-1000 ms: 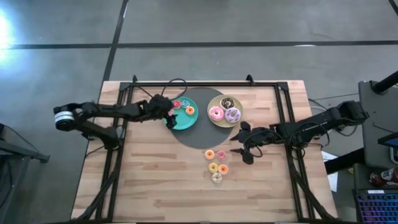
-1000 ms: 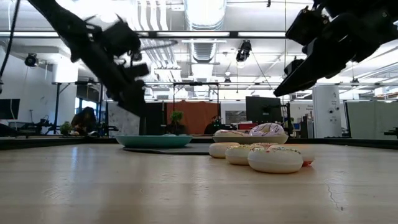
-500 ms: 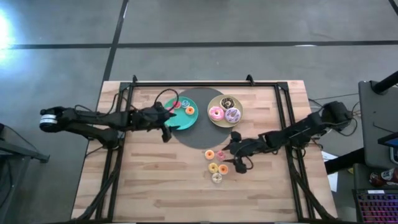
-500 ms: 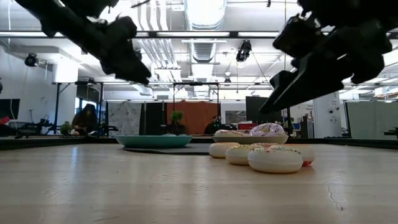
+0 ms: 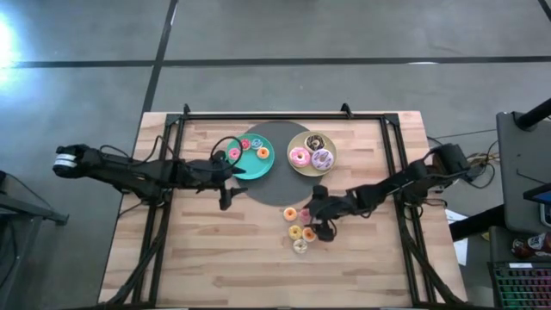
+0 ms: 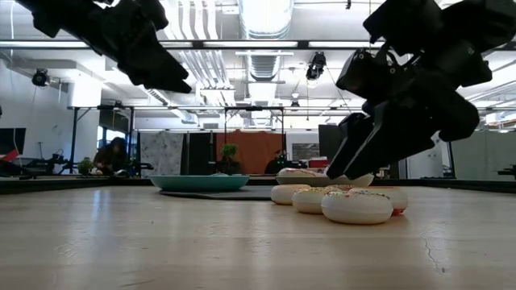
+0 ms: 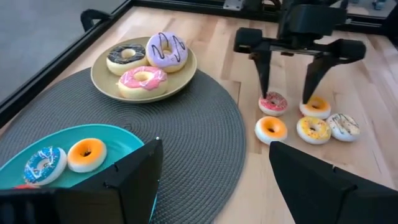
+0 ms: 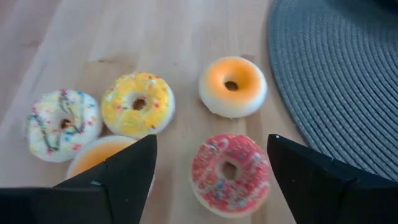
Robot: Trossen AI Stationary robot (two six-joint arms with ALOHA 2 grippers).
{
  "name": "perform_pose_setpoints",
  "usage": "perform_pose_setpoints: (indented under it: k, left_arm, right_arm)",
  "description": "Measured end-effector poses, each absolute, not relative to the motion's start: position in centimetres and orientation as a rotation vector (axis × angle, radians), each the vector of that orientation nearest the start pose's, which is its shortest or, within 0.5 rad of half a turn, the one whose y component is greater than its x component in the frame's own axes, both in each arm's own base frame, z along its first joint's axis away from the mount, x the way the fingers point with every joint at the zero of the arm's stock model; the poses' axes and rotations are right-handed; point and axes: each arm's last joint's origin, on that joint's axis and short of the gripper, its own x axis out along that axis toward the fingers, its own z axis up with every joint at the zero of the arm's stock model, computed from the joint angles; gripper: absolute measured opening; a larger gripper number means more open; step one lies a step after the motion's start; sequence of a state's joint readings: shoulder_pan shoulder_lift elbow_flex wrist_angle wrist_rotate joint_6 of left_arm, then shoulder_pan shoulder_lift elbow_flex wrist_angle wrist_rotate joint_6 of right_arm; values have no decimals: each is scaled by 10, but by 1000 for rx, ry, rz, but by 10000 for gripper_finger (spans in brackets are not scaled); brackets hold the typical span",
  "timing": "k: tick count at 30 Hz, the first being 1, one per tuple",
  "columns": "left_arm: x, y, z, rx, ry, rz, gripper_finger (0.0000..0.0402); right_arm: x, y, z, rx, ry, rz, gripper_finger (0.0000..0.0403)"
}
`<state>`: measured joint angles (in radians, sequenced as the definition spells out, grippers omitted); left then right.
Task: Pick & Place donuts
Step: Put the small pink donut on the green plate
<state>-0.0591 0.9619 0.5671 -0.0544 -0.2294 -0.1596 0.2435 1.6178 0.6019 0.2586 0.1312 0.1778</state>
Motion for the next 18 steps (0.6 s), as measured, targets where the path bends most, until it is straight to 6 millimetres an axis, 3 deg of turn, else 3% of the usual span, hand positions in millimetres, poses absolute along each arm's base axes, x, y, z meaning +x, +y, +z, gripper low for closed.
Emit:
perform_pose_setpoints:
  k: [18]
  left_arm:
    - [205, -6, 240, -97, 429, 201, 271]
  right_arm:
    - [274, 56, 120, 24, 795, 8, 295]
